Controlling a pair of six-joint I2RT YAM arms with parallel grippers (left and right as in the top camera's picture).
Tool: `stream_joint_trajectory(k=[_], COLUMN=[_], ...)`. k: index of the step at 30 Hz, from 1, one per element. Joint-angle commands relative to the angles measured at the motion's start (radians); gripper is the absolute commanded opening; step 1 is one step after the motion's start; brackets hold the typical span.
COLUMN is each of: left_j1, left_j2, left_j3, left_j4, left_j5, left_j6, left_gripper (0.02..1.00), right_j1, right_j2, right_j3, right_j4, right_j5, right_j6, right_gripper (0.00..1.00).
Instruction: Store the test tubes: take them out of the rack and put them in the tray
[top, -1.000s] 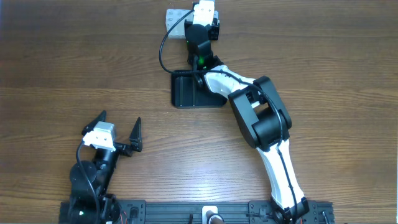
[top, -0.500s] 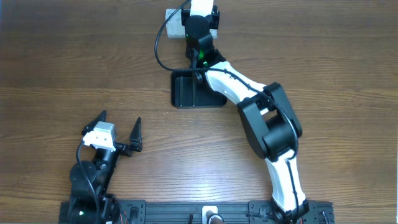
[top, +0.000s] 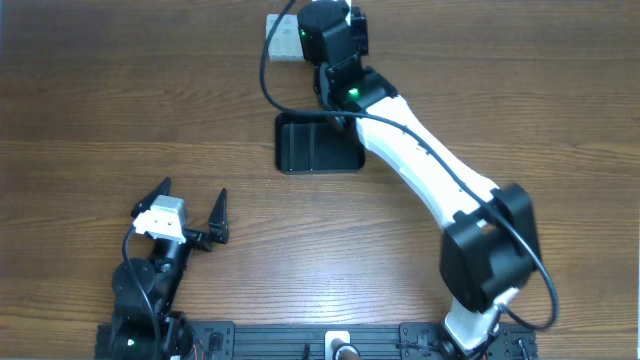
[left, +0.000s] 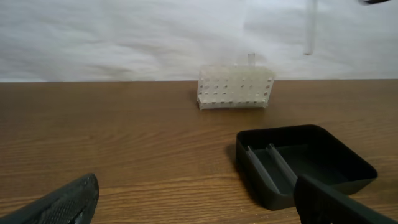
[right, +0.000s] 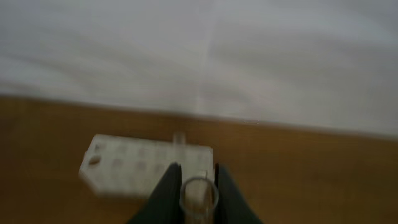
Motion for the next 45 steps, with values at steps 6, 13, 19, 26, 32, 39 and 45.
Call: stream_joint_trajectory(k=[6, 13, 19, 26, 32, 39, 45], left_j1=[0.006, 0.006, 0.006, 0.006, 0.006, 0.006, 0.006], left_j2=[-0.01, -0.01, -0.01, -0.01, -0.01, -0.01, -0.01], left_j3=[-0.004, -0.004, -0.005, -0.005, -0.004, -0.004, -0.004], left_j4=[-0.002, -0.002, -0.002, -0.002, -0.002, -0.002, -0.002], left_j5=[0.013, 0.013, 0.013, 0.013, 0.013, 0.013, 0.013], left_j6=[0.018, 0.018, 0.018, 0.018, 0.018, 0.018, 0.018], left_gripper=[0.998, 0.998, 0.996, 0.998, 0.998, 0.998, 0.998], right_j1=[0.006, 0.032, 0.035, 0.026, 0.014, -0.003, -0.006], right_j2=[-0.046, -0.046, -0.046, -0.045, -0.039, 0.006, 0.035], right_j3=[-0.022, -0.162, -0.246, -0.322, -0.344, -0.344, -0.344], right_j4=[-0.344, -0.336, -0.327, -0.24, -0.211, -0.188, -0.171], right_j5=[-0.229, -0.238, -0.237, -0.223, -0.21, -0.208, -0.208], right_j6=[0.475, 0.536, 0.619, 0.626, 0.626, 0.629, 0.633], right_gripper=[0.009, 0.009, 0.012, 0.009, 0.012, 0.012, 0.012])
